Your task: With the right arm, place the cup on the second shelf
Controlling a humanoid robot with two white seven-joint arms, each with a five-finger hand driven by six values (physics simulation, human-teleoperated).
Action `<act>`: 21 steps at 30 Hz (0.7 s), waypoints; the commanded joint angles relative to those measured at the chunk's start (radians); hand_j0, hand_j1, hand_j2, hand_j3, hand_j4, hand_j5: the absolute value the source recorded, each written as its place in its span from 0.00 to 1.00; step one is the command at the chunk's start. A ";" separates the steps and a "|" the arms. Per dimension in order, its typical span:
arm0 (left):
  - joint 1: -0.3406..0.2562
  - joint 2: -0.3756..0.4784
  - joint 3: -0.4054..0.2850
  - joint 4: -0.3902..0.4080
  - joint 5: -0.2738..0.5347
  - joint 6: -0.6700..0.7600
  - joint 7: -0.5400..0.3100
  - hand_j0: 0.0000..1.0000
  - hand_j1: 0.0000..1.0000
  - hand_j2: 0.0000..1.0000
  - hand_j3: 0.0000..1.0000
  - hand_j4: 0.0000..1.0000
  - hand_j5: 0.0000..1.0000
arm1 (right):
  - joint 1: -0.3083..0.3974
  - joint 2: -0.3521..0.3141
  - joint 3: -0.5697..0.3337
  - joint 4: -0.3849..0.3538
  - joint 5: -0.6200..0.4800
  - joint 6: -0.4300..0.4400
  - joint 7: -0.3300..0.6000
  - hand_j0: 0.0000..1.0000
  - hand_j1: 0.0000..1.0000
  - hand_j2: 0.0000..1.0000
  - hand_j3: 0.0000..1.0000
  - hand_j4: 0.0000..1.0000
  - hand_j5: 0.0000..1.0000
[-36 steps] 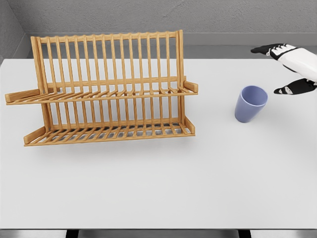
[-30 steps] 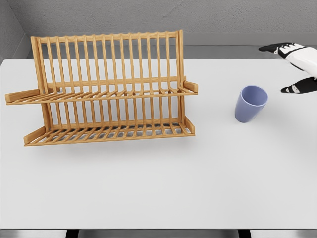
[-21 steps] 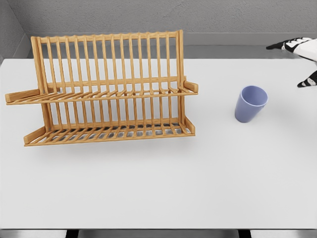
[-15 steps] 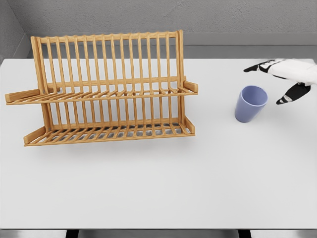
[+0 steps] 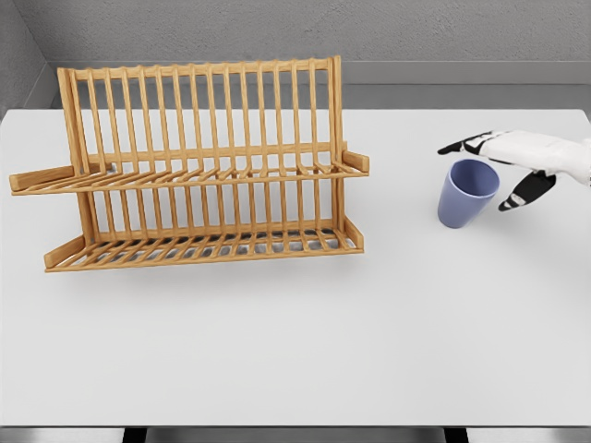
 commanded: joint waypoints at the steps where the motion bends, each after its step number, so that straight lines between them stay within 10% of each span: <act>1: 0.000 0.000 0.000 0.000 0.001 0.000 0.000 1.00 1.00 1.00 1.00 1.00 1.00 | 0.000 0.011 0.012 0.002 -0.003 0.003 0.000 1.00 1.00 1.00 1.00 1.00 1.00; 21: 0.000 0.000 0.000 0.000 0.000 0.000 0.000 1.00 1.00 1.00 1.00 1.00 1.00 | -0.023 0.041 0.052 0.087 0.004 0.005 0.000 1.00 1.00 1.00 1.00 1.00 1.00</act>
